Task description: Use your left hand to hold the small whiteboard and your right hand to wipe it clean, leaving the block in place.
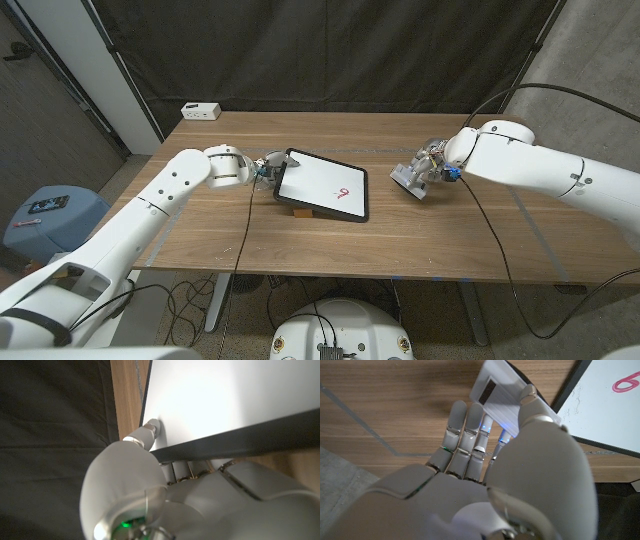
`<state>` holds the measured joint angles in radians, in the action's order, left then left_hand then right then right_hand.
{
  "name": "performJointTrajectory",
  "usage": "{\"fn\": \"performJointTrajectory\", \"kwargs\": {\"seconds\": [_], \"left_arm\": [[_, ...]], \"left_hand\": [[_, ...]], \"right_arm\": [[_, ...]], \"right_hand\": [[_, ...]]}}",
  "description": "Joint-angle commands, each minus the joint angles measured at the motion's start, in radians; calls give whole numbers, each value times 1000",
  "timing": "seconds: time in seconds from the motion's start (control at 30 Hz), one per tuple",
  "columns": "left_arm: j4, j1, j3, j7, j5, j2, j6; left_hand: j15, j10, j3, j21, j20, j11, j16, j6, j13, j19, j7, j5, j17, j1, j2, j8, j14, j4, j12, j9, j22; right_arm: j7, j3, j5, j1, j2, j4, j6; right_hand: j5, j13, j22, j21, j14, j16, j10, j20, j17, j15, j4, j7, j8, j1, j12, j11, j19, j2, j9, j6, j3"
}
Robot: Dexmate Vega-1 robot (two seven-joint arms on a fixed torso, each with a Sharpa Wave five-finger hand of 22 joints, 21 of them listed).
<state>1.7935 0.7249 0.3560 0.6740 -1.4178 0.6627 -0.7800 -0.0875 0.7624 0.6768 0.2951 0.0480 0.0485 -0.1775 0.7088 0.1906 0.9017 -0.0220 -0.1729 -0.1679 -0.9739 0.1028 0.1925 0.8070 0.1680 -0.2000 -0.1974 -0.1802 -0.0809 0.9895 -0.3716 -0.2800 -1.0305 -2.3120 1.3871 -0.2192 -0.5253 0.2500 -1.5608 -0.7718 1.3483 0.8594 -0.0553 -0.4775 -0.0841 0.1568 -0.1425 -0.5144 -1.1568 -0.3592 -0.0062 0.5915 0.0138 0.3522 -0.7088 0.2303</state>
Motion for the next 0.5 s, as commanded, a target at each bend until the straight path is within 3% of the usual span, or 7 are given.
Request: {"fn": "performJointTrajectory", "kwargs": {"seconds": [0.03,0.27,0.5], "left_arm": [[36,20,5,34,-9,2,22],[69,41,4,59,-18,6,39],[105,60,2,92,-29,13,55]], "left_hand": [[-2,4,0,-1,-2,3,0,4,4,-1,3,-6,0,1,1,-1,1,-1,0,-3,-4],[-2,2,0,-2,-2,0,1,3,3,-2,2,-6,0,0,1,-1,-2,0,1,-3,-4],[-4,-2,0,-2,-1,3,1,3,3,-3,5,-7,0,-1,1,-1,-2,0,3,-3,-4]], "right_arm": [[-366,119,-445,155,-24,20,9],[-488,169,-580,214,-5,39,9],[-521,186,-623,235,5,46,9]], "right_hand": [[-9,-9,6,-8,-17,11,20,-10,-2,-128,-2,50,-5,-28,-14,7,10,-38,0,-56,1],[-12,-12,9,-11,-22,17,23,-12,0,-128,-2,56,-5,-30,-18,8,16,-40,-2,-61,1],[-16,-12,14,-14,-27,20,28,-12,4,-128,-2,60,-4,-29,-21,10,23,-42,-4,-65,0]]}}
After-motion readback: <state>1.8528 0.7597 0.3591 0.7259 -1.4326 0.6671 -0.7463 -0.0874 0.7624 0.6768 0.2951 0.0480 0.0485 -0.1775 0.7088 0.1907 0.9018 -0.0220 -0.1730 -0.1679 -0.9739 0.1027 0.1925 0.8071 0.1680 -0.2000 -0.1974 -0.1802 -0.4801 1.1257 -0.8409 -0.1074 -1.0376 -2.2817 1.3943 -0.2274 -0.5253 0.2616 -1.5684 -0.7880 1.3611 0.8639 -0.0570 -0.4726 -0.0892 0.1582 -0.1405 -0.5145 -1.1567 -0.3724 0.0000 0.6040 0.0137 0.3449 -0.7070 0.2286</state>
